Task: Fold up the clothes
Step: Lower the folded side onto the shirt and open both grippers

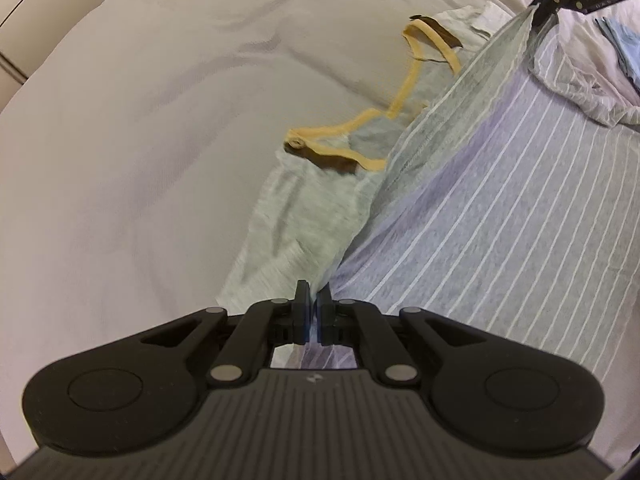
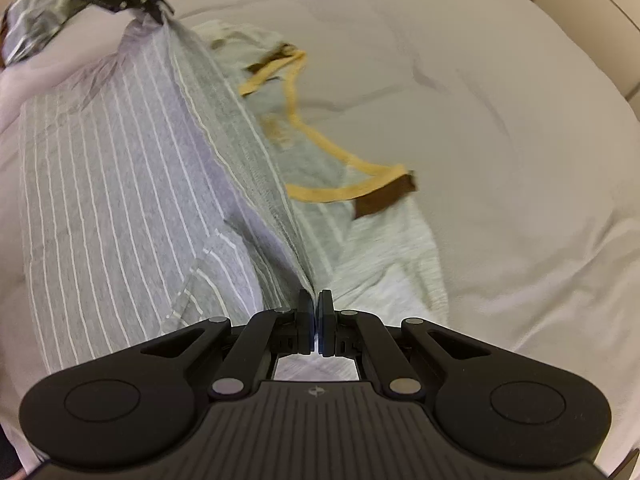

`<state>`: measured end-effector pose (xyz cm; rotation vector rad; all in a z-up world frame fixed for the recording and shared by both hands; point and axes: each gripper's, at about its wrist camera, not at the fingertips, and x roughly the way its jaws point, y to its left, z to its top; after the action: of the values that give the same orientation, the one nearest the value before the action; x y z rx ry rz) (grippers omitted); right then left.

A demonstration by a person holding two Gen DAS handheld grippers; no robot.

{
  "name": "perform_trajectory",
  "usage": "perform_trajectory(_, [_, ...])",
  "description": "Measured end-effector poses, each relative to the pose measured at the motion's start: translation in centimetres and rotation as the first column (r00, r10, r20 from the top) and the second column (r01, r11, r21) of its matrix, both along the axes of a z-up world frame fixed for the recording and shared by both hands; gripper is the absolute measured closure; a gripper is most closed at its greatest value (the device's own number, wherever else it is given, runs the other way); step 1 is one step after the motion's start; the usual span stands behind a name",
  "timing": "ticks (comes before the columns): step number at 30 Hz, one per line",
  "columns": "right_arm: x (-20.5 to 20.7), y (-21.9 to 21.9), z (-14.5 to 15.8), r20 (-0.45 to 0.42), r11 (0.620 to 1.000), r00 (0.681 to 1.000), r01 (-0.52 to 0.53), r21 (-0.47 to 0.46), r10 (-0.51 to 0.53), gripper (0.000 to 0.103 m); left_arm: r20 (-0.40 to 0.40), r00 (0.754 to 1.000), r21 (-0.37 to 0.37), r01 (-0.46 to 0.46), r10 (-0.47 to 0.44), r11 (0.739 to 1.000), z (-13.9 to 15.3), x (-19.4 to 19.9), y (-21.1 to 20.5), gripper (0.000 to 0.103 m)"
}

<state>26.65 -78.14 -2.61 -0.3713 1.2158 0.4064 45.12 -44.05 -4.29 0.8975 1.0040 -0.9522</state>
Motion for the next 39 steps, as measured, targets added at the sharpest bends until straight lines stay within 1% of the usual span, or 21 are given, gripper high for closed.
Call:
perform_trajectory(6, [3.1,-2.2,-0.7,-0.004,0.996,0.996,0.092,0.016,-0.092,0.103,-0.005,1.000,-0.052,-0.020,0.019,0.998,-0.5,3.9,-0.5,0.102])
perform_trajectory(10, [5.5,-3.6,-2.1,-0.019,0.989,0.989,0.146,0.032,-0.145,0.103,-0.025,0.999,-0.035,-0.040,0.039,0.999,-2.7,6.0,-1.3,0.101])
perform_trajectory(13, [6.7,-4.3,-3.5,-0.042,0.983,0.984,0.178,0.039,-0.176,0.101,-0.040,0.993,-0.030,-0.111,0.110,0.993,-4.3,7.1,-1.0,0.090])
perform_trajectory(14, [7.1,-4.5,-3.9,-0.050,0.981,0.981,0.188,0.040,-0.186,0.099,-0.038,0.989,-0.032,-0.147,0.146,0.989,-4.7,7.5,-0.7,0.085])
perform_trajectory(15, [7.5,-4.7,-4.4,-0.058,0.979,0.979,0.198,0.040,-0.195,0.093,-0.032,0.981,-0.043,-0.190,0.189,0.981,-4.7,7.8,-0.2,0.081])
perform_trajectory(17, [7.3,-5.5,-4.5,-0.053,0.962,0.964,0.263,0.077,-0.259,0.085,-0.032,0.962,-0.078,-0.272,0.270,0.959,-4.5,8.4,1.1,0.077])
perform_trajectory(18, [7.0,-6.0,-4.3,-0.047,0.946,0.952,0.305,0.105,-0.302,0.077,-0.038,0.950,-0.099,-0.311,0.309,0.945,-4.3,8.6,1.8,0.077])
perform_trajectory(19, [6.8,-6.5,-4.2,-0.042,0.928,0.938,0.347,0.133,-0.344,0.065,-0.042,0.937,-0.116,-0.348,0.346,0.930,-3.9,8.8,2.8,0.077])
perform_trajectory(22, [5.9,-8.0,-3.8,-0.036,0.859,0.883,0.463,0.217,-0.467,0.058,-0.059,0.889,-0.164,-0.457,0.454,0.874,-2.6,9.1,6.2,0.075])
perform_trajectory(23, [5.7,-8.5,-3.6,-0.036,0.831,0.861,0.499,0.245,-0.507,0.058,-0.070,0.867,-0.177,-0.498,0.494,0.849,-2.3,9.0,7.3,0.070])
perform_trajectory(25, [5.1,-9.4,-3.3,-0.040,0.769,0.812,0.565,0.299,-0.582,0.052,-0.095,0.818,-0.200,-0.574,0.567,0.794,-1.7,8.8,9.5,0.069])
perform_trajectory(26, [4.6,-10.1,-3.2,-0.055,0.716,0.774,0.607,0.344,-0.630,0.052,-0.120,0.800,-0.207,-0.599,0.587,0.774,-1.6,8.5,10.2,0.069])
perform_trajectory(27, [3.6,-11.0,-3.1,-0.092,0.620,0.711,0.663,0.420,-0.697,0.052,-0.143,0.788,-0.211,-0.616,0.599,0.759,-1.7,8.1,10.7,0.069])
perform_trajectory(28, [2.4,-11.6,-3.0,-0.119,0.526,0.646,0.702,0.479,-0.754,0.052,-0.153,0.788,-0.209,-0.616,0.597,0.759,-2.0,7.7,10.6,0.069])
perform_trajectory(29, [1.2,-11.8,-2.8,-0.127,0.458,0.592,0.725,0.514,-0.796,0.052,-0.163,0.787,-0.206,-0.617,0.595,0.760,-2.4,7.4,10.5,0.069])
perform_trajectory(30, [0.3,-11.4,-2.6,-0.121,0.434,0.568,0.732,0.525,-0.814,0.052,-0.173,0.787,-0.204,-0.617,0.592,0.760,-2.7,7.0,10.4,0.069])
perform_trajectory(32, [-1.2,-9.6,-2.2,-0.091,0.446,0.567,0.728,0.521,-0.819,0.052,-0.195,0.785,-0.200,-0.618,0.588,0.760,-3.4,6.8,10.0,0.069])
perform_trajectory(33, [-1.7,-8.3,-2.1,-0.059,0.490,0.591,0.716,0.498,-0.804,0.052,-0.205,0.785,-0.198,-0.619,0.585,0.760,-3.7,6.9,9.7,0.069])
perform_trajectory(36, [-2.5,-3.3,-2.2,0.045,0.667,0.706,0.643,0.376,-0.707,0.052,-0.189,0.805,-0.192,-0.591,0.562,0.783,-4.6,6.5,7.7,0.069])
perform_trajectory(38, [-2.7,-0.2,-3.0,0.077,0.758,0.773,0.589,0.280,-0.630,0.051,-0.145,0.825,-0.180,-0.565,0.547,0.805,-4.8,5.8,6.6,0.070])
perform_trajectory(39, [-2.7,1.3,-3.6,0.083,0.796,0.803,0.560,0.229,-0.590,0.046,-0.110,0.844,-0.169,-0.536,0.525,0.827,-5.0,5.3,5.8,0.070])
